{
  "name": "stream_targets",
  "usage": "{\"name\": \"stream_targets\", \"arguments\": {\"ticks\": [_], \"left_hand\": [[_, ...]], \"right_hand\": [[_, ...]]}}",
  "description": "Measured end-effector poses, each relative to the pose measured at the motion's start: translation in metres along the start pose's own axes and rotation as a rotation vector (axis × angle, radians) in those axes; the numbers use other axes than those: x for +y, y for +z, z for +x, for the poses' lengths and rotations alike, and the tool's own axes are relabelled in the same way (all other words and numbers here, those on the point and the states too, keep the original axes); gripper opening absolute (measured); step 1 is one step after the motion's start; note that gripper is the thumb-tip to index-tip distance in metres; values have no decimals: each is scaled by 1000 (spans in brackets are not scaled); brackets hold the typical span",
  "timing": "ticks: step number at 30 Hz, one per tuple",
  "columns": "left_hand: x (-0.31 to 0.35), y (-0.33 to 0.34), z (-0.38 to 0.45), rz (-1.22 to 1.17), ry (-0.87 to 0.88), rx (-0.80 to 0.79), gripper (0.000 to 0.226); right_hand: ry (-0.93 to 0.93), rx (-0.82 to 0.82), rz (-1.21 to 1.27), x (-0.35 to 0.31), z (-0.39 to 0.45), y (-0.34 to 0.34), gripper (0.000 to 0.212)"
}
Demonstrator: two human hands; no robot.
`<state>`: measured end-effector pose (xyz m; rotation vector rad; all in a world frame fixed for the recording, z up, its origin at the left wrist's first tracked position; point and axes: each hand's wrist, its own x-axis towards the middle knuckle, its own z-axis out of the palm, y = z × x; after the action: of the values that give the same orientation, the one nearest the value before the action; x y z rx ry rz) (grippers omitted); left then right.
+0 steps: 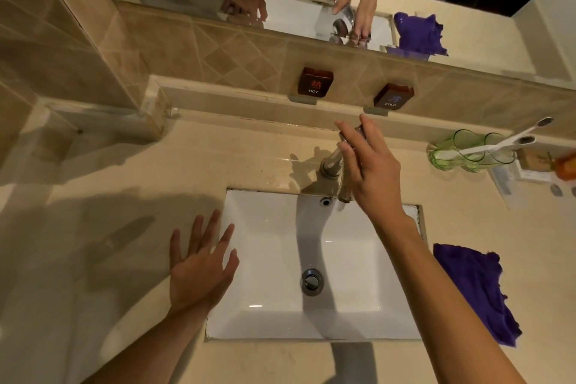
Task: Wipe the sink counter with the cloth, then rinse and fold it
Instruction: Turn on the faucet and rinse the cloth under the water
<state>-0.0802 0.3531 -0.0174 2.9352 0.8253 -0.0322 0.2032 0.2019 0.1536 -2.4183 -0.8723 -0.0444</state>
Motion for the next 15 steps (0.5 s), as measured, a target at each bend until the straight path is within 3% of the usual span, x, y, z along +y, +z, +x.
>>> {"name": "stream_targets", "arguments": {"ticks": [15], "left_hand": [[0, 1, 1, -12, -12, -22, 61]], "right_hand": [[78, -49, 110, 2, 5, -7, 46]]}}
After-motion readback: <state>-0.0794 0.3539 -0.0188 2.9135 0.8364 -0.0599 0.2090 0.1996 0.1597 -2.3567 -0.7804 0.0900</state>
